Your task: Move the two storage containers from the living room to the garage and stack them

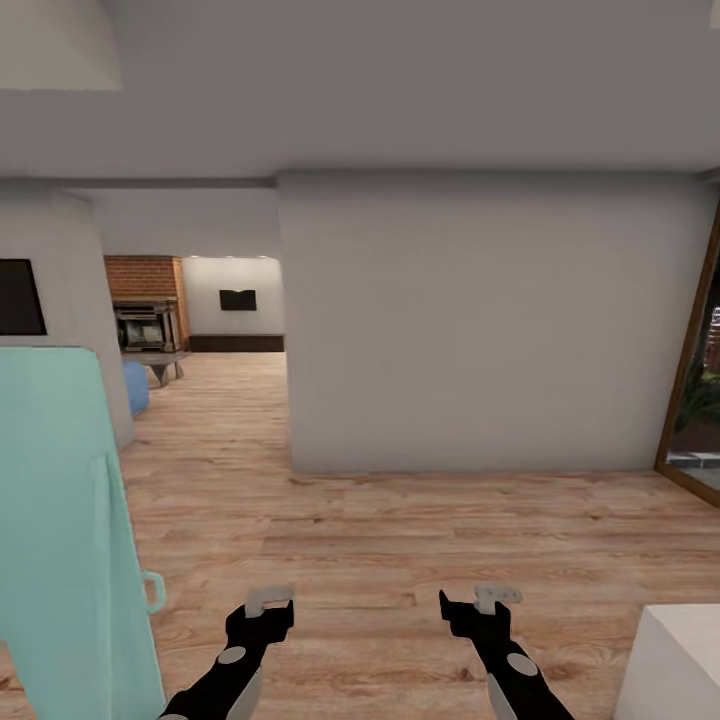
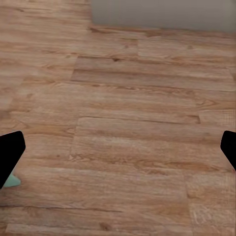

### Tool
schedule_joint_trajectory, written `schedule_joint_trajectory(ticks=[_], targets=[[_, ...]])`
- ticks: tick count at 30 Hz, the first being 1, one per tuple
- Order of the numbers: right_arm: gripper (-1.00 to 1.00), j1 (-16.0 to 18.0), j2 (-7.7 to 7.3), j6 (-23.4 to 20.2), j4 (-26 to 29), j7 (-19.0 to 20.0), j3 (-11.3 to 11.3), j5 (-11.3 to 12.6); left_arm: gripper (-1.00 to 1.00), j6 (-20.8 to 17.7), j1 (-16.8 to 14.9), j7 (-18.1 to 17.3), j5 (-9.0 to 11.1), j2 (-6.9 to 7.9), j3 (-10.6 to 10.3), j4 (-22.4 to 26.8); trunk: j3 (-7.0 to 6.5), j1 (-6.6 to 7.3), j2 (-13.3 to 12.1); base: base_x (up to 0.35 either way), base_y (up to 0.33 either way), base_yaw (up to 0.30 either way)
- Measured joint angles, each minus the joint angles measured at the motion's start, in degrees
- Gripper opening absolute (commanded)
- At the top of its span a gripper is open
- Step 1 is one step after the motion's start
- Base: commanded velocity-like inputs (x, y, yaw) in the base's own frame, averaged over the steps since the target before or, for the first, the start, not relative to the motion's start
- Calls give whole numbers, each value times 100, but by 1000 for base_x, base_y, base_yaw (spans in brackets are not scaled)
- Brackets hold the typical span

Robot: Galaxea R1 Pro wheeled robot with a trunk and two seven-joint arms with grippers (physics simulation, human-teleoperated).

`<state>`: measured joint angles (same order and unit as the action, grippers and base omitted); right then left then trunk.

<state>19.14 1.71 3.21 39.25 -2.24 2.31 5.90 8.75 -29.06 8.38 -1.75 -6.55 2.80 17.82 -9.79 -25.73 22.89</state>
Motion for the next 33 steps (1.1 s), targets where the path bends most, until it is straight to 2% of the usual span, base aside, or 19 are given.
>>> schedule_joint_trajectory(ticks=[9,25,33], targets=[[100,1,9,-3,-2,-2,2,0,100,-1,1,3,0,1,0,1,0,0,0,326,-80,220],[100,0,9,-3,0,2,0,8,100,0,0,8,0,0,1,0,0,0,0,326,-140,9],[100,0,9,-1,0,2,0,9,100,-8,0,1,1,7,0,1,0,0,0,327,-20,0]])
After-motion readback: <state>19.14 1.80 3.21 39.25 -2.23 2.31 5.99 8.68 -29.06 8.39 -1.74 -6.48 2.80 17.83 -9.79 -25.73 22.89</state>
